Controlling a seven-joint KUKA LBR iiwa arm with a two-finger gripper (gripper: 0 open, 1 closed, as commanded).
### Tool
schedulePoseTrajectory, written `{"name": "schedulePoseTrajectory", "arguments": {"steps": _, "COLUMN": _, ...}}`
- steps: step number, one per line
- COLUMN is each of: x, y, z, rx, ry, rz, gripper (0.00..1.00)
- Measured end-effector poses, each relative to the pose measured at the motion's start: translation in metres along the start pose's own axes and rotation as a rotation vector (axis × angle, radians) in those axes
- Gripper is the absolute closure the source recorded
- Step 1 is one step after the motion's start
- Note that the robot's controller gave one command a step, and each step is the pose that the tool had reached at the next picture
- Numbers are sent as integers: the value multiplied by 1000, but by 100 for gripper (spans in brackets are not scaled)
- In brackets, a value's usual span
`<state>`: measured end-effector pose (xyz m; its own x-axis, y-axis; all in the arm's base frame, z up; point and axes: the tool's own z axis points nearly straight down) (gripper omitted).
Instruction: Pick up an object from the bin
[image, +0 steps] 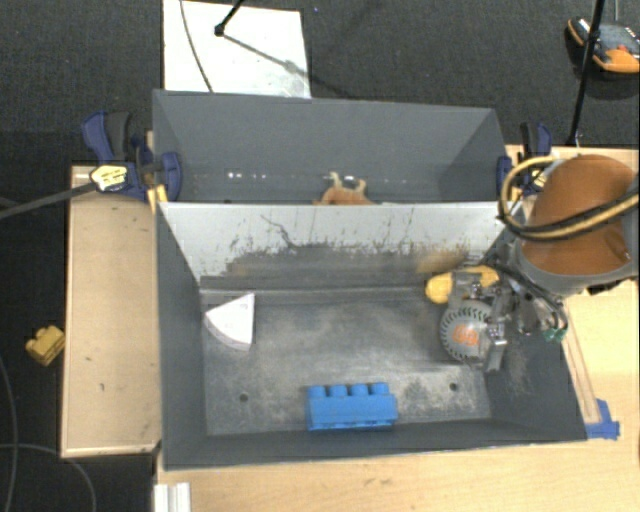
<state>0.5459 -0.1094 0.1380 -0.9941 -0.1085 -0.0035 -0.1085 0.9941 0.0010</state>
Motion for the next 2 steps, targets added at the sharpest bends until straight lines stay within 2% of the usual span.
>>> {"name": "schedulePoseTrajectory", "arguments": {"steps": 1, "x": 6, "y": 5, "z": 20, "rx": 0, "ry": 1, "rz": -13, "gripper": 0}}
{"name": "schedulePoseTrajectory", "arguments": {"steps": 2, "x": -19, "y": -27, "z": 29, "rx": -15, "ry": 11, "rz": -14, "gripper": 0}}
